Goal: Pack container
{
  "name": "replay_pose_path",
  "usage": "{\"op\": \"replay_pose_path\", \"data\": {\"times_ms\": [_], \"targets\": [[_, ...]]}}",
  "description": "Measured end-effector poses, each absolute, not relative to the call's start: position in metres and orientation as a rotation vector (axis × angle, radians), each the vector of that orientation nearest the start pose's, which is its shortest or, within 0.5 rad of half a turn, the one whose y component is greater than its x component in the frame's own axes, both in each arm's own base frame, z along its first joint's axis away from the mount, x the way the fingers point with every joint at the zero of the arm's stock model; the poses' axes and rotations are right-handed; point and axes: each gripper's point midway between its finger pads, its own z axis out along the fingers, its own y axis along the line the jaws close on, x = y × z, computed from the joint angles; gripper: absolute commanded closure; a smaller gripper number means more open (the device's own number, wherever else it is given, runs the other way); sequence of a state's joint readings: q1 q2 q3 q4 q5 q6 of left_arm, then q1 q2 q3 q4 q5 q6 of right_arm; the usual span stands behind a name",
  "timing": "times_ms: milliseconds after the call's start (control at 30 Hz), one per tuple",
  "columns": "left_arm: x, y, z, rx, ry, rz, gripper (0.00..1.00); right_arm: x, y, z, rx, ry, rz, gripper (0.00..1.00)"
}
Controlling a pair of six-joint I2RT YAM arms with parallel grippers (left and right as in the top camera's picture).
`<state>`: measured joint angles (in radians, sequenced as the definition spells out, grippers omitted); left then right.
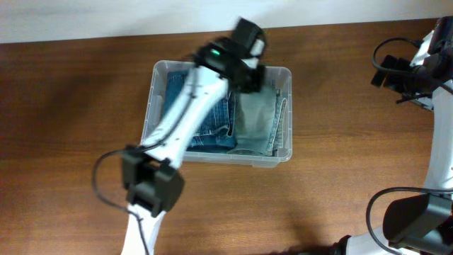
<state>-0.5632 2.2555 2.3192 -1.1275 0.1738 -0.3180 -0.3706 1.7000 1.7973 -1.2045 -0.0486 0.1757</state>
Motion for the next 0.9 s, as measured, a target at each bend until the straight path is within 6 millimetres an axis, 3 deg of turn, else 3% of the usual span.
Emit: {"op": "replay_pose_path", "data": {"times_ms": [233, 367, 533, 667, 900], "targets": [[0.459, -0.167, 0.272, 0.04, 2.594, -0.239, 0.93, 0.378, -0.138, 0.239, 0.707, 2.581, 0.004, 0.02], [0.438, -0.091, 0.301, -0.133, 2.593, -0.123, 0.93, 0.378, -0.138, 0.239, 0.706, 2.58, 0.003, 0.01], [0.401, -0.023, 0.32, -0.307, 2.621, -0.035, 0.95, 0.378, -0.138, 0.239, 0.707, 2.58, 0.003, 0.02], [0.369, 0.011, 0.34, -0.389, 2.597, 0.012, 0.95, 0.378, -0.138, 0.239, 0.707, 2.581, 0.003, 0.01], [0.315, 0.012, 0.395, -0.366, 2.453, -0.013, 0.94, 0.378, -0.138, 0.239, 0.707, 2.58, 0.003, 0.01]]}}
